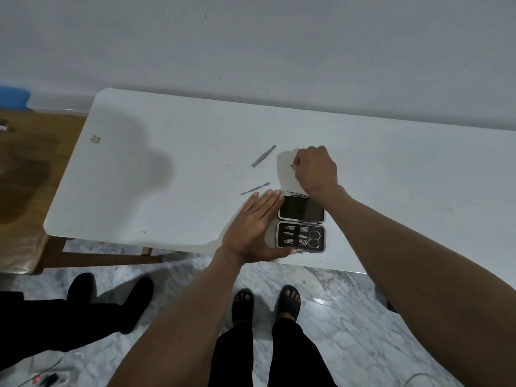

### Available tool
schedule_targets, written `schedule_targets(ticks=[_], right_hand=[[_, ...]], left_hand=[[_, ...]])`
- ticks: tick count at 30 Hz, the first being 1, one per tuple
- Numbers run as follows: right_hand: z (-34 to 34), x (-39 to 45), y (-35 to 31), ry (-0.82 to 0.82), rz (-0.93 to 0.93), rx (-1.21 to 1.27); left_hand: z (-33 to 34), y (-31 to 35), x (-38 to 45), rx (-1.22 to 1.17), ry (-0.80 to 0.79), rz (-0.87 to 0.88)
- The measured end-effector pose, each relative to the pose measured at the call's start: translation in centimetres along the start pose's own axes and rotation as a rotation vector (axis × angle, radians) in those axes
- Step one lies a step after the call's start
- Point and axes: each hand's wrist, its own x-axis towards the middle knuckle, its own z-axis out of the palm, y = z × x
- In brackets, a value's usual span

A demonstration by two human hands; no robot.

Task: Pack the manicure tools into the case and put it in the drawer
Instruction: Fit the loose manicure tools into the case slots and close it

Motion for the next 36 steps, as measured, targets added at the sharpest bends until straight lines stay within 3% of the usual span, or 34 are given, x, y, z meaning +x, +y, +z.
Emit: schedule_targets(ticks=[9, 18, 36], right_hand=[[0.6, -0.3, -0.2, -0.048, -0.093, -0.234], [-0.4, -2.3, 3.6, 0.122, 0.065, 0.149], [-0.6, -3.8, 4.4, 0.085, 0.262, 0.252]], left_hand=[[0.0, 0.0, 0.0, -0.002, 0.012, 0.009], [-0.2, 0.2, 0.1, 0.044, -0.045, -0.031], [-0.2, 0.3, 0.0, 0.072, -0.067, -0.050]])
